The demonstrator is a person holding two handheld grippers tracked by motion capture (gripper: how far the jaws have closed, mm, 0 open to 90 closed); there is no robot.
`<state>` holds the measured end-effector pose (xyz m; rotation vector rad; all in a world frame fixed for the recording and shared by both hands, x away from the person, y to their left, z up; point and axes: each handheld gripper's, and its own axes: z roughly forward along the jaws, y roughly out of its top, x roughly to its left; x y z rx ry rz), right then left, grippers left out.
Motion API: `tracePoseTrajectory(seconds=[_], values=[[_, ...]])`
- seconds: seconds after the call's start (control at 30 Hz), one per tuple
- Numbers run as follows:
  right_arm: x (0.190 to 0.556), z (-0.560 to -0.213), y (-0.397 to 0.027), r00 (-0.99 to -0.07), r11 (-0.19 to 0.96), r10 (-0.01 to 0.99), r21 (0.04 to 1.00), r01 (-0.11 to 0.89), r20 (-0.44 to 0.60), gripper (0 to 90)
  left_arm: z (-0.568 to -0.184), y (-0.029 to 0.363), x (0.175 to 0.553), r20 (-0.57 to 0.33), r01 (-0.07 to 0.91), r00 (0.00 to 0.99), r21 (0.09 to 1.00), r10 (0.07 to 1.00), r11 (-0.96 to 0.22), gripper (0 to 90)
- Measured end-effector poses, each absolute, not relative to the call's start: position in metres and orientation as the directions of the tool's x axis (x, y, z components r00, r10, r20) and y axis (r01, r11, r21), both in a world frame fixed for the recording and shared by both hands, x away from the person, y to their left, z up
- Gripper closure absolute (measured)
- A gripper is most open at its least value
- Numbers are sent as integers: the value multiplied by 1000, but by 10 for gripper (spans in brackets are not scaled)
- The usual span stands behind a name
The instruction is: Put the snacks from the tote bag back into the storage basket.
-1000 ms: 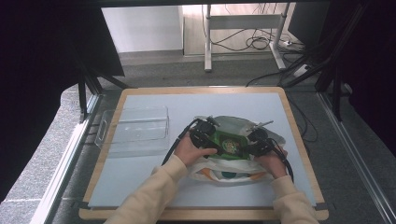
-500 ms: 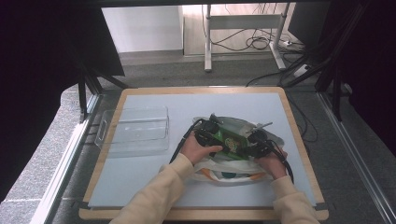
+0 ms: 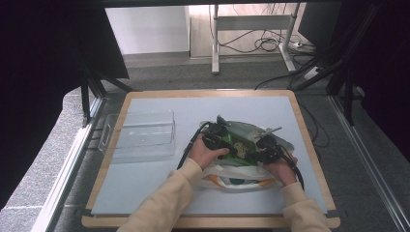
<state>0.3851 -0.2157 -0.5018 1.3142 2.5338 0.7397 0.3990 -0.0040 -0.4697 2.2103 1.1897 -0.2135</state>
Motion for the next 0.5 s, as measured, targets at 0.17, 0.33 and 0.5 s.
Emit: tracePoseTrajectory(seconds=[0.17, 0.33, 0.5], values=[[385, -502, -216, -587, 480, 808, 516, 710, 57, 896, -471, -3, 398, -415, 803, 580, 436, 701, -406, 565], [384, -501, -216, -593, 483, 803, 519, 705, 59, 895, -471, 1, 397, -425, 807, 576, 430, 699, -404, 593], [383, -500, -214, -609, 503, 792, 515, 694, 48, 894, -473, 9, 397, -445, 815, 567, 425, 693, -394, 622]])
